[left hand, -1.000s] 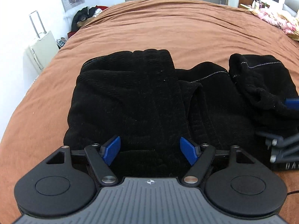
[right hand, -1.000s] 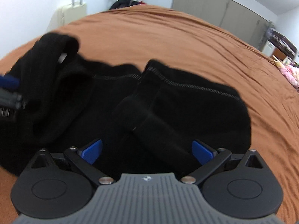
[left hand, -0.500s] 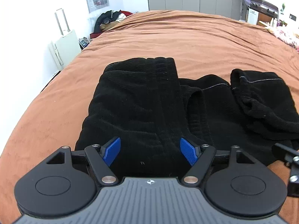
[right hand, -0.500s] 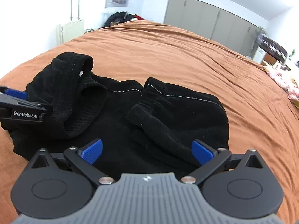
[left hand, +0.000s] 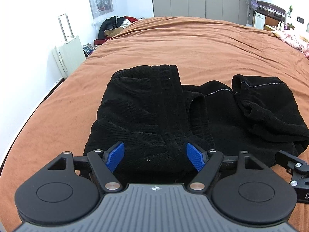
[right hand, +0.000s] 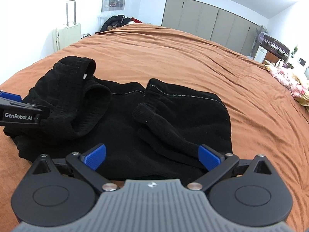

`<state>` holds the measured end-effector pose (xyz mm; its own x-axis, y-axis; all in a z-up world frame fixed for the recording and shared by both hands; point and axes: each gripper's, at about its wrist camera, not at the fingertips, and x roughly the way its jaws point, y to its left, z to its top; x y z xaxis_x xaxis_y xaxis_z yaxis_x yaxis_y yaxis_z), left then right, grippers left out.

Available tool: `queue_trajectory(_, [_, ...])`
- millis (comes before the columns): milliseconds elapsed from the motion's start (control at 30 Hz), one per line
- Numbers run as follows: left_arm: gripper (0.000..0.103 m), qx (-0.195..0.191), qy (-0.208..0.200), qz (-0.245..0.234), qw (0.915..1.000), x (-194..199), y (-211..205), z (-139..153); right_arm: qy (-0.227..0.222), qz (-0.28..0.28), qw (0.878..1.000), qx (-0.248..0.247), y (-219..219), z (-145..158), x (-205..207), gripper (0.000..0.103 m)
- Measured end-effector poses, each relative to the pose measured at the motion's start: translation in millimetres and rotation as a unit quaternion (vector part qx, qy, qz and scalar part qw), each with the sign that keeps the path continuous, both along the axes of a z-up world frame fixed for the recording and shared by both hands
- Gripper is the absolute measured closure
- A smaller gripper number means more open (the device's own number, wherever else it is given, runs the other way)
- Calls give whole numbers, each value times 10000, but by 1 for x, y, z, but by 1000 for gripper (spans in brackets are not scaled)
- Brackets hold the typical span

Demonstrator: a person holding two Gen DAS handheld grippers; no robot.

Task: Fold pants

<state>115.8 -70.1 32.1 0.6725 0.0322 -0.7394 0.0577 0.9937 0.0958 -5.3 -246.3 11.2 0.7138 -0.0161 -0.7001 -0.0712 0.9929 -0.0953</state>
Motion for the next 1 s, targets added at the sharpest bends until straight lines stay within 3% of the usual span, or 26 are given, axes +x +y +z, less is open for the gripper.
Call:
queue_trajectory(233, [16, 113, -13, 12, 9999, 6, 2, -7, 61, -245, 9995, 208, -31, -15, 5, 5])
queue_trajectory(400, [16, 178, 31, -50, 9998, 13, 6, -16, 316, -922, 9943, 439, -90, -42, 7, 5])
queue_trajectory(567, [15, 171, -68, -42, 9998, 15, 12, -18, 445, -1458, 9817, 1138, -144, -61, 4, 5])
queue_trajectory(667, [15, 127, -53, -28, 9999, 18, 16, -19, 489, -1682, 9641, 1995, -169, -72, 4, 5])
queue_trajectory(833, [15, 110, -116, -44, 9999, 19, 20, -17, 440, -2085, 9244, 3164, -186, -94, 7, 5])
queue_trajectory(1000, [15, 14, -102, 4, 9999, 23, 25, -15, 161, -2602, 8571, 4443, -188, -119, 7, 5])
